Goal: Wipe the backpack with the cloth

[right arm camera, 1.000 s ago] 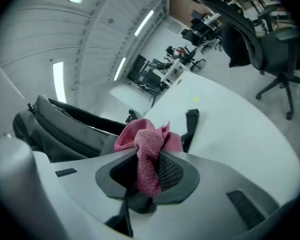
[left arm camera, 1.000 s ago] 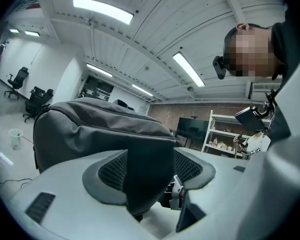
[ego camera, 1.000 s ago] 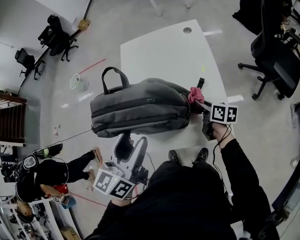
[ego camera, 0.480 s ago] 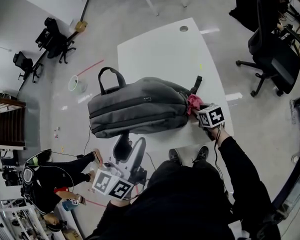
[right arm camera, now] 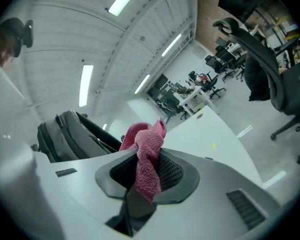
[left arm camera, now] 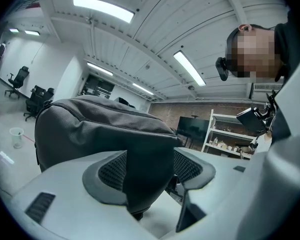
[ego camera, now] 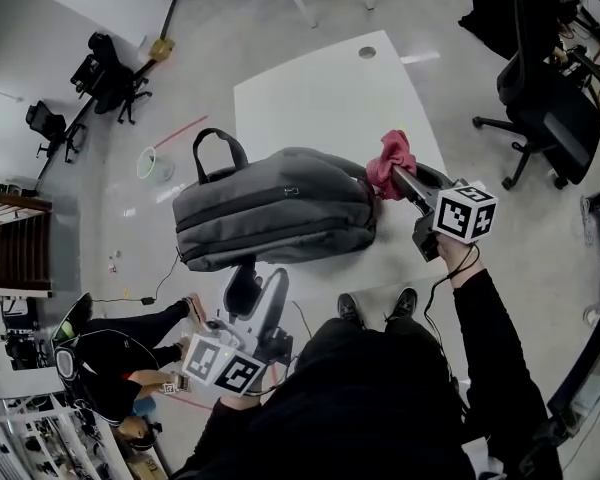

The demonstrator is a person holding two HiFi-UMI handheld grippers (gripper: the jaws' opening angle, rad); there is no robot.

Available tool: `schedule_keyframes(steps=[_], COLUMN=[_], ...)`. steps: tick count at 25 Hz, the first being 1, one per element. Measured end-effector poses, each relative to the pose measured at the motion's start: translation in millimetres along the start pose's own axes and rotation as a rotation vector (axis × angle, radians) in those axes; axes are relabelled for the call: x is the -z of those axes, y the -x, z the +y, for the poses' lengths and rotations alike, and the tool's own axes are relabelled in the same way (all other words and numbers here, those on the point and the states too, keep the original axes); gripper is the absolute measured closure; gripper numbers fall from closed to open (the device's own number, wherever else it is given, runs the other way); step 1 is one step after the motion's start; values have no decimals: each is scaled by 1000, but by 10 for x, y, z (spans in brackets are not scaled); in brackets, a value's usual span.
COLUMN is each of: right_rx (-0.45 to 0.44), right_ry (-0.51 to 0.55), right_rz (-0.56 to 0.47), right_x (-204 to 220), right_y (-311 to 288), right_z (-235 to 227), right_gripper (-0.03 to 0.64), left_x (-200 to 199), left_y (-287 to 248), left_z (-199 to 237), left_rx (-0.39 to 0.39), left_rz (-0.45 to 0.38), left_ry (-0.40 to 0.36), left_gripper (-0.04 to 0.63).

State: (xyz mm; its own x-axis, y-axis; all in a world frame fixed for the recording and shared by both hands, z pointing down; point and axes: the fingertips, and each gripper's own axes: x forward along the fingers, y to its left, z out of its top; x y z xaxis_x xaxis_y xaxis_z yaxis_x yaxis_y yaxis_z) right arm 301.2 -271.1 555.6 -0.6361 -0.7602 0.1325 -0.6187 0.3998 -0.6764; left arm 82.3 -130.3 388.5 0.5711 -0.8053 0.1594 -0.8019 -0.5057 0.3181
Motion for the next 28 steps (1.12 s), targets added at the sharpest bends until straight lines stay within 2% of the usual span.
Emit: schedule_keyframes(steps=[2, 4, 6, 8, 9, 11, 16, 17, 19, 20, 22, 25, 26, 28], right_rx=[99, 148, 142, 126, 124, 98, -95, -108, -39, 26, 121, 131, 123, 111], right_ry=[10, 51, 161, 308, 365, 423, 415, 401, 417, 442, 436, 258, 228, 231], right_rz=[139, 330, 478, 553, 555, 493, 166, 104, 63, 96, 235, 459, 508, 569], right_x=[422, 1037, 1532, 1782, 1790, 1596, 506, 292, 64, 97, 465, 1334, 1558, 1849], right_y=[95, 88, -11, -131, -171, -190, 51, 132, 261, 294, 303, 240, 199, 90], right_z=[-234, -392, -401, -340, -299, -150, 577, 662, 608, 480, 176, -99, -125, -132], right_gripper=[526, 526, 526, 526, 526, 526, 526, 526, 526, 526, 526, 526, 526, 526], left_x=[-6, -6, -5, 1, 3, 7, 16, 21, 27, 26, 32, 126, 188, 328], left_y=[13, 14, -9, -38, -44, -37, -30, -33, -35, -31, -17, -17, -27, -47], left_z=[6, 15, 15, 4, -3, -14, 20, 21, 21, 24, 33, 28, 13, -30], left_rx=[-1, -3, -8, -11, -12, -14, -18, -16, -13, -13, -13, -12, -8, 3], left_rz=[0, 3, 8, 13, 15, 17, 6, 5, 4, 3, 7, 42, 63, 107], left_ry=[2, 2, -1, -7, -11, -19, -16, -13, -9, -8, -9, -5, 0, 1], left_gripper=[299, 299, 299, 299, 299, 299, 299, 299, 299, 299, 299, 299, 299, 299])
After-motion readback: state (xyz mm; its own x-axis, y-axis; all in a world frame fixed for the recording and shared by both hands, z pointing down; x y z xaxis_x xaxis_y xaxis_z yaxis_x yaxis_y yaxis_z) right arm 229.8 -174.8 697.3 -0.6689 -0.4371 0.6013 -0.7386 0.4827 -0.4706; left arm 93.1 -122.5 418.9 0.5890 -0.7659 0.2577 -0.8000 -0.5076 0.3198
